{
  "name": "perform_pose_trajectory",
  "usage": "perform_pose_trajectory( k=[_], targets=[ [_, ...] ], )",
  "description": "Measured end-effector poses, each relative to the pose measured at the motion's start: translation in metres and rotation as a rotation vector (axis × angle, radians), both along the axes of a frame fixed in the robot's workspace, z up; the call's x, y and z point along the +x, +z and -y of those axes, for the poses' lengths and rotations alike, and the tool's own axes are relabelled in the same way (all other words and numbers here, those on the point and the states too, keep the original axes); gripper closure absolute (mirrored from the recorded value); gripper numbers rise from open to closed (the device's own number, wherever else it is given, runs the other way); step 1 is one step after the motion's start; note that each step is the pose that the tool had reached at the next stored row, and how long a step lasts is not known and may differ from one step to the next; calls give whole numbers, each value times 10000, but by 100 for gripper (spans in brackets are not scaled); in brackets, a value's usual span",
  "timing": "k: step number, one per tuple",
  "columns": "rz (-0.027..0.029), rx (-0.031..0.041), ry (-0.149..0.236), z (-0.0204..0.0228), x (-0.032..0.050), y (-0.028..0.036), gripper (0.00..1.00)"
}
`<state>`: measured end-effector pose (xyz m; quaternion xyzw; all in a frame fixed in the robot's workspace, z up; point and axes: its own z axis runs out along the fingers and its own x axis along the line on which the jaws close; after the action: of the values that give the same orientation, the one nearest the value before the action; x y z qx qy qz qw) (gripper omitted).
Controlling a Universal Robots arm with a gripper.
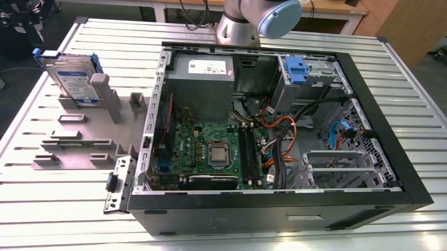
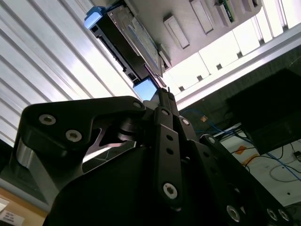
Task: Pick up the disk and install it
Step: 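Pick up the disk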
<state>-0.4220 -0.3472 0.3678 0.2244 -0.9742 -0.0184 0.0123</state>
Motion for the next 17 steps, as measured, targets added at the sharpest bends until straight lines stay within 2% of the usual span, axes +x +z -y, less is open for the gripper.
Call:
perform_pose_trajectory(
  k=[17],
  targets=[
    [0,0,686,0,0,0,89]
  ],
)
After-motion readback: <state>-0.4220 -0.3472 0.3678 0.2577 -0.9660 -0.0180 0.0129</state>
